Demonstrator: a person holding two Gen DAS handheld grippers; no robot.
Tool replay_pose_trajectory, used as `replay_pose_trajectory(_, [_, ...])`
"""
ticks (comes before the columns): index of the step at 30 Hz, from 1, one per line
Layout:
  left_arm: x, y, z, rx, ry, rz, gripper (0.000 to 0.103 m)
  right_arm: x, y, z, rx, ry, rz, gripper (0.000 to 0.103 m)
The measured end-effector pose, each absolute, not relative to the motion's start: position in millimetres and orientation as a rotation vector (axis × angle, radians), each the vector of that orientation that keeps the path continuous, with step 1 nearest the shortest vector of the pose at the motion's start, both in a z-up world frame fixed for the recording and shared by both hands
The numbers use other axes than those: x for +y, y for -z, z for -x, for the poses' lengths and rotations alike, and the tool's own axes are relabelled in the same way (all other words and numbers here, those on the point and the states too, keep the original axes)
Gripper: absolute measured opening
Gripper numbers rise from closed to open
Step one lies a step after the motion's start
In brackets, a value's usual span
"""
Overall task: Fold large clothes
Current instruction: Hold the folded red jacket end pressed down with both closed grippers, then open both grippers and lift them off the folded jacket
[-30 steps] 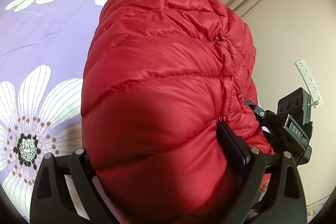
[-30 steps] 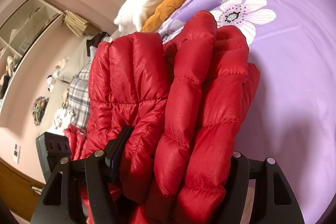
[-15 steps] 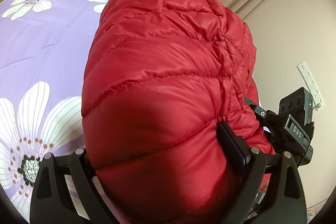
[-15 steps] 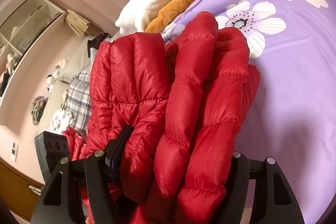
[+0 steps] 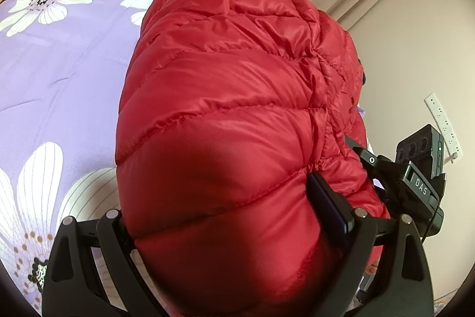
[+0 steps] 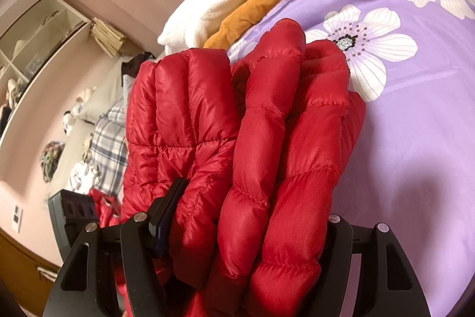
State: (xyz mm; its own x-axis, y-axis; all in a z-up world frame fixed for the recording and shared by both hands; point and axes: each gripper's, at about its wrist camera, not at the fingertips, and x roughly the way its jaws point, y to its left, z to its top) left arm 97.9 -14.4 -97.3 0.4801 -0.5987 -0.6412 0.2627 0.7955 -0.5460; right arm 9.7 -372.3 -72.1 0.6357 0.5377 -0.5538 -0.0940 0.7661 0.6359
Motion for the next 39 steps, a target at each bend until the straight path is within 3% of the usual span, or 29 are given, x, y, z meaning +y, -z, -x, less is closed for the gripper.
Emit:
replay_pose_trajectory(19, [-9.3,113.0,-68.1,0.985,0.498,0.387,0.1,-372.7,85.6,-22.7,0.88,-0.309,-0.624,0.075])
replay_pose_trajectory(39, [-15.4,95.8,-71.8,0.972,0.425,0.3,0.1,-362.3,77.5,-29.7,0.903,-0.256,-0.575,0.079])
